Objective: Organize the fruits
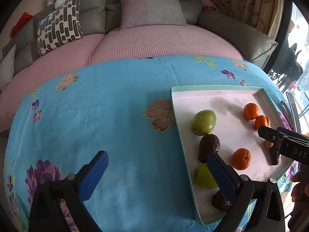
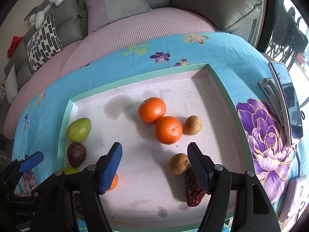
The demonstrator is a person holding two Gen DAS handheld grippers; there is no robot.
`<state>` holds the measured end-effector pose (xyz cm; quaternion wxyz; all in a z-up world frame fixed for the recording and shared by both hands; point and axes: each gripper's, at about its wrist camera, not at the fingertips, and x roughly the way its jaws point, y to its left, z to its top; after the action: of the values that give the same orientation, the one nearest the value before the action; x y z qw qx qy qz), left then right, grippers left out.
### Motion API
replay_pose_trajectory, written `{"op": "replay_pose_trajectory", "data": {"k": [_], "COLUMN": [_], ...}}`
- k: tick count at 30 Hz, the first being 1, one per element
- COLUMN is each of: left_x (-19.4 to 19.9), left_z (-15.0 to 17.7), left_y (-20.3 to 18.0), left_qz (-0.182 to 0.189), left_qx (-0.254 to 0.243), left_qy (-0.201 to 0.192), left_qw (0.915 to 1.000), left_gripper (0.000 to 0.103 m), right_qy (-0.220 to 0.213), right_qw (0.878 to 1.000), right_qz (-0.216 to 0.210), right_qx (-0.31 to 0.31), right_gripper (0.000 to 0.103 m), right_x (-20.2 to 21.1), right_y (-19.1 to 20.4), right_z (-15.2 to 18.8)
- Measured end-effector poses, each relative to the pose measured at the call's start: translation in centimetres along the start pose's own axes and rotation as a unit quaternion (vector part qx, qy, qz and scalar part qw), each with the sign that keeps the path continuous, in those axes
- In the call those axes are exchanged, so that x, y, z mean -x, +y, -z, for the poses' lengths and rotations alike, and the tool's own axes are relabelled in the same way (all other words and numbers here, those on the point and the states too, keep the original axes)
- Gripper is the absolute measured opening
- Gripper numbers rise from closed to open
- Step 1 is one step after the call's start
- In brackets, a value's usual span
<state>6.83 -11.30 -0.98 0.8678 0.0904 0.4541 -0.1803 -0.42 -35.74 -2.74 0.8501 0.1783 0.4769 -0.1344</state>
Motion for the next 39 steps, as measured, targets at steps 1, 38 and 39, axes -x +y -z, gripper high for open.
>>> {"op": "replay_pose_trajectory", "data": {"k": [1,38,39], "left_x": [-0.1,5.6,5.6], "left_z": [0.0,8.1,8.1], "left_y": [1.0,6.0,6.0], "left_qz": [-0.013,-0.116,-0.113], "left_qx": [0.009,0.064,0.066], "left_qy": [-0.002,0.005,0.007], "left_qw": [0.9999,0.9912,0.9913], "left_gripper": [0.103,0.103,0.103], "right_qy": [-0.002,-0.044,-0.046], "right_qw": [1.0,0.996,0.995], "right_qz": [0.002,-0.009,-0.009], "right_qx": [0.003,0.083,0.083], "right_gripper": [0.086,0.094,0.094], "right_x": [0.0,4.0,4.0], "right_y": [0.2,7.4,7.4], "right_z": [0.0,9.3,9.2]}}
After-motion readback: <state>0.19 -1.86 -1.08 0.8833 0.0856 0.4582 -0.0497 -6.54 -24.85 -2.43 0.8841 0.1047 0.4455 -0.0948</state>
